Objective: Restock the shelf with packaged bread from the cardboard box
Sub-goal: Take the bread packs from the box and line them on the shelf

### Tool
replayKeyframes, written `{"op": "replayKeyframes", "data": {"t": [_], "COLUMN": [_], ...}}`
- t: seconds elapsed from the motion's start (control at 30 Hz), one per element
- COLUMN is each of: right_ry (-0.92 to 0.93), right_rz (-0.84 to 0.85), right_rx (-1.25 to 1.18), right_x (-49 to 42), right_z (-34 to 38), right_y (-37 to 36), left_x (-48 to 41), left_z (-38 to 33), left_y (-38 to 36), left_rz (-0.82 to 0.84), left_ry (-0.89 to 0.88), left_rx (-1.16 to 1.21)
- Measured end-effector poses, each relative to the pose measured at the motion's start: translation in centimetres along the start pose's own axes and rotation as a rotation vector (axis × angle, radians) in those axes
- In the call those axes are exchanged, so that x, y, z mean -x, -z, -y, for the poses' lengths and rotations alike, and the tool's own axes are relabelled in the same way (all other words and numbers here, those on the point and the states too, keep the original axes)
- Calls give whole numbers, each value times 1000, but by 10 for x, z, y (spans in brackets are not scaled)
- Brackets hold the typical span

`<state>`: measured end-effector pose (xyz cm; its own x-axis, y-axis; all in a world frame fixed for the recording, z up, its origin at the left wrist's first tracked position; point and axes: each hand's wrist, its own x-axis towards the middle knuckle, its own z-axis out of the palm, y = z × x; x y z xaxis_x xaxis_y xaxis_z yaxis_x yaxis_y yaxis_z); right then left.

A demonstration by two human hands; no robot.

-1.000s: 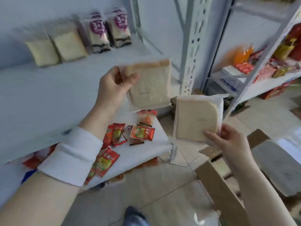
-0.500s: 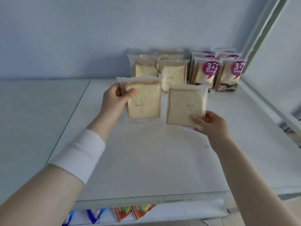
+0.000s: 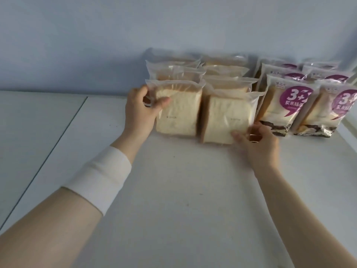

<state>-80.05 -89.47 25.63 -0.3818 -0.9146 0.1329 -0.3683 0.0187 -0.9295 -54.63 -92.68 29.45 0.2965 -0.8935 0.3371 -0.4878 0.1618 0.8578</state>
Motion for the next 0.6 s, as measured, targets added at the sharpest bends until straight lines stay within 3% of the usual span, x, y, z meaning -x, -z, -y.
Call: {"op": "replayKeyframes", "data": {"t": [0.13,0.23,0.33,0.47,0.6], "right_ry": [4,-2,39,168,34], "right_rz": [-63,8,44,-89,-97], "right_rx": [40,195,393,763,936], "right_x": [6,17,47,124,212], "right_z": [7,23,39,39,29], "right_y": [0,11,39,94,162], "left_x": [4,14,42,110,198], "left_z": [-9,-21,-40,-80,-131], "left_y": [1,13,34,37,19], "left_rz": [2,-22,-26,402,739], "left_ry": [26,-5,-250,-717,-874], "left_rx": [68,32,-202,-637,-774]}}
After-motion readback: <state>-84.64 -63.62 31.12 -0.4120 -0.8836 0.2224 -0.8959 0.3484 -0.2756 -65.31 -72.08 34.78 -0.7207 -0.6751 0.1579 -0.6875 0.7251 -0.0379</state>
